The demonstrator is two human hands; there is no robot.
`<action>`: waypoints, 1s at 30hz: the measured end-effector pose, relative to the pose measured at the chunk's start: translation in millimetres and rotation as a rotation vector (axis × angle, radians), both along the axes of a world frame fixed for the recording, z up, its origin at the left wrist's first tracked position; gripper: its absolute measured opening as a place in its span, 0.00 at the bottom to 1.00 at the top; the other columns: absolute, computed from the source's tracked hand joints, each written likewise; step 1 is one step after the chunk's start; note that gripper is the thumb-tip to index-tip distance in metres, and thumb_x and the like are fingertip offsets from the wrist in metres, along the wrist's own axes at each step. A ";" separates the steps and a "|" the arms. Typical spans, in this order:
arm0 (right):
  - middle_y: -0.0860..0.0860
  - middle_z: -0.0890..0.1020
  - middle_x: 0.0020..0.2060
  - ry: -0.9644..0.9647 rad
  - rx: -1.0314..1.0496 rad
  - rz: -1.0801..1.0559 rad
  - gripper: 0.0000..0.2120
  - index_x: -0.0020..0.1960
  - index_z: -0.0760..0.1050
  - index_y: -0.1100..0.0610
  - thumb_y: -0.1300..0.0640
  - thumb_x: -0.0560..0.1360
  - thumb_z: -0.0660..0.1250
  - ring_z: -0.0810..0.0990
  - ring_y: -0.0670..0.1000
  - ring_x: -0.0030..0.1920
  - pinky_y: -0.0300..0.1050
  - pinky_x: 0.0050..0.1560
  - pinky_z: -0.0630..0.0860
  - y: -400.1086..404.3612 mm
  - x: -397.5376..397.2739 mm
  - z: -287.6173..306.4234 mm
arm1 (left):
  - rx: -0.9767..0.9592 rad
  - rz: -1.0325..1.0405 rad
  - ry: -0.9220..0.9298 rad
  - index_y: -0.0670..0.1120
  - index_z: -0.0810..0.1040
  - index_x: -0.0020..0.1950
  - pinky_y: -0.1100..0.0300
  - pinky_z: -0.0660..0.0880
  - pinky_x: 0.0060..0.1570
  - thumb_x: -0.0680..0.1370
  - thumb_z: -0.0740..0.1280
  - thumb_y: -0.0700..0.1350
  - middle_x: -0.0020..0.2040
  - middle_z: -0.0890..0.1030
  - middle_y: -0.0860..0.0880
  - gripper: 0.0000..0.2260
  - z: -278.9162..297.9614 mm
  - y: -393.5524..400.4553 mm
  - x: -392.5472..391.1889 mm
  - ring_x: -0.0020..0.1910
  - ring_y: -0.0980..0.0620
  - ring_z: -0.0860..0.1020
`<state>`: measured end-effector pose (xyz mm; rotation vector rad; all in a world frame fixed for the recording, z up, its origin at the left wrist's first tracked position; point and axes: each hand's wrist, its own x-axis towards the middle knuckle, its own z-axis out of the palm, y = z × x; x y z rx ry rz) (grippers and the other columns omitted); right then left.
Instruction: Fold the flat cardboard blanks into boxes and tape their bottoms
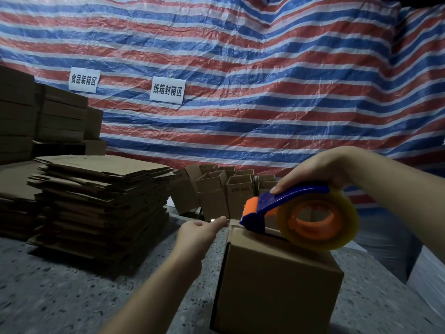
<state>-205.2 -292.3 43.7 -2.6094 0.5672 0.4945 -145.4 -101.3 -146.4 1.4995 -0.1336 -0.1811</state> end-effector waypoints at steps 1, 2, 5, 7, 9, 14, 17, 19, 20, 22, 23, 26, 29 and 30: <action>0.54 0.86 0.43 0.004 -0.007 0.000 0.35 0.62 0.79 0.55 0.37 0.61 0.77 0.85 0.50 0.36 0.42 0.37 0.81 1.3 0.5 -0.1 | 0.005 0.000 0.002 0.40 0.79 0.46 0.61 0.65 0.31 0.76 0.72 0.52 0.37 0.75 0.48 0.14 -1.3 0.3 0.0 0.34 0.54 0.70; 0.54 0.86 0.42 0.004 -0.015 0.002 0.34 0.62 0.79 0.55 0.37 0.61 0.76 0.85 0.50 0.36 0.42 0.37 0.81 2.2 1.1 -0.2 | 0.012 -0.002 0.002 0.41 0.79 0.46 0.61 0.65 0.31 0.76 0.72 0.52 0.37 0.74 0.48 0.14 -2.4 1.2 -0.3 0.33 0.54 0.70; 0.54 0.86 0.43 -0.003 -0.033 0.004 0.33 0.61 0.79 0.55 0.37 0.62 0.76 0.85 0.50 0.37 0.42 0.38 0.81 3.5 2.6 -1.5 | 0.037 -0.031 0.008 0.43 0.77 0.45 0.62 0.64 0.30 0.76 0.72 0.54 0.36 0.71 0.47 0.14 -8.3 1.8 0.3 0.31 0.53 0.67; 0.54 0.86 0.42 0.002 -0.037 -0.002 0.33 0.60 0.79 0.55 0.37 0.62 0.76 0.85 0.49 0.37 0.42 0.38 0.81 4.8 3.1 -2.3 | 0.054 -0.061 0.030 0.44 0.75 0.46 0.62 0.62 0.29 0.76 0.72 0.56 0.37 0.69 0.46 0.15 -13.2 -0.2 -0.2 0.31 0.53 0.65; 0.54 0.86 0.42 0.003 -0.048 0.000 0.33 0.60 0.79 0.55 0.37 0.62 0.76 0.85 0.49 0.37 0.43 0.37 0.81 6.2 3.4 -2.7 | 0.058 -0.094 0.075 0.45 0.74 0.46 0.61 0.61 0.29 0.75 0.71 0.58 0.35 0.69 0.47 0.17 -17.5 -2.8 -1.9 0.30 0.53 0.64; 0.53 0.86 0.39 -0.013 -0.047 -0.002 0.28 0.57 0.79 0.56 0.39 0.65 0.75 0.85 0.49 0.34 0.41 0.35 0.81 8.6 2.8 -3.9 | 0.052 -0.108 0.129 0.43 0.76 0.48 0.61 0.62 0.30 0.74 0.70 0.62 0.36 0.70 0.47 0.21 -23.1 -5.0 -0.8 0.31 0.52 0.66; 0.53 0.86 0.39 -0.016 -0.046 0.002 0.27 0.57 0.79 0.55 0.39 0.65 0.74 0.85 0.49 0.35 0.41 0.35 0.81 9.2 2.3 -4.8 | 0.038 -0.100 0.152 0.41 0.79 0.51 0.60 0.63 0.32 0.75 0.69 0.63 0.41 0.74 0.45 0.24 -26.6 -7.2 -2.7 0.36 0.51 0.69; 0.53 0.87 0.40 -0.020 -0.045 0.006 0.30 0.58 0.78 0.55 0.39 0.64 0.75 0.85 0.49 0.36 0.42 0.36 0.81 9.1 1.8 -5.2 | 0.023 -0.111 0.173 0.42 0.78 0.52 0.60 0.63 0.32 0.75 0.68 0.64 0.45 0.76 0.43 0.24 -28.4 -8.6 -5.7 0.39 0.48 0.71; 0.53 0.87 0.41 -0.017 -0.046 0.010 0.31 0.59 0.78 0.56 0.39 0.63 0.75 0.85 0.49 0.36 0.42 0.37 0.81 9.3 1.5 -5.1 | 0.021 -0.121 0.186 0.42 0.78 0.52 0.60 0.63 0.32 0.75 0.67 0.64 0.46 0.77 0.43 0.24 -28.3 -8.9 -7.2 0.41 0.47 0.72; 0.54 0.87 0.42 -0.007 -0.049 0.012 0.32 0.60 0.78 0.56 0.38 0.63 0.76 0.85 0.50 0.38 0.43 0.38 0.81 9.7 1.6 -5.2 | 0.042 -0.135 0.208 0.40 0.79 0.54 0.60 0.64 0.32 0.76 0.66 0.65 0.50 0.80 0.44 0.28 -26.2 -8.6 -8.8 0.43 0.48 0.73; 0.54 0.87 0.43 -0.005 -0.050 0.014 0.32 0.60 0.78 0.56 0.38 0.63 0.76 0.85 0.50 0.38 0.43 0.39 0.81 9.8 2.0 -5.3 | 0.062 -0.148 0.216 0.40 0.79 0.56 0.61 0.65 0.32 0.76 0.65 0.66 0.53 0.81 0.44 0.28 -24.4 -7.9 -9.4 0.43 0.48 0.74; 0.55 0.87 0.46 -0.012 -0.055 0.020 0.33 0.61 0.78 0.55 0.38 0.63 0.76 0.85 0.51 0.42 0.44 0.42 0.81 9.0 3.4 -5.8 | 0.114 -0.216 0.228 0.42 0.76 0.65 0.59 0.75 0.45 0.75 0.61 0.70 0.61 0.79 0.41 0.34 -24.8 -4.3 -9.0 0.50 0.47 0.79; 0.55 0.87 0.47 -0.015 -0.052 0.021 0.35 0.61 0.77 0.55 0.37 0.60 0.77 0.85 0.52 0.43 0.45 0.45 0.82 8.0 3.4 -5.2 | 0.219 -0.213 0.218 0.41 0.68 0.73 0.49 0.71 0.66 0.78 0.52 0.70 0.69 0.73 0.38 0.37 -28.9 -0.1 -12.6 0.64 0.42 0.75; 0.55 0.87 0.46 -0.014 -0.053 0.023 0.34 0.60 0.78 0.54 0.37 0.60 0.78 0.85 0.52 0.43 0.45 0.45 0.82 8.1 3.1 -4.8 | 0.220 -0.123 0.149 0.41 0.69 0.71 0.47 0.71 0.67 0.81 0.51 0.66 0.68 0.73 0.38 0.33 -29.9 1.9 -12.3 0.63 0.42 0.75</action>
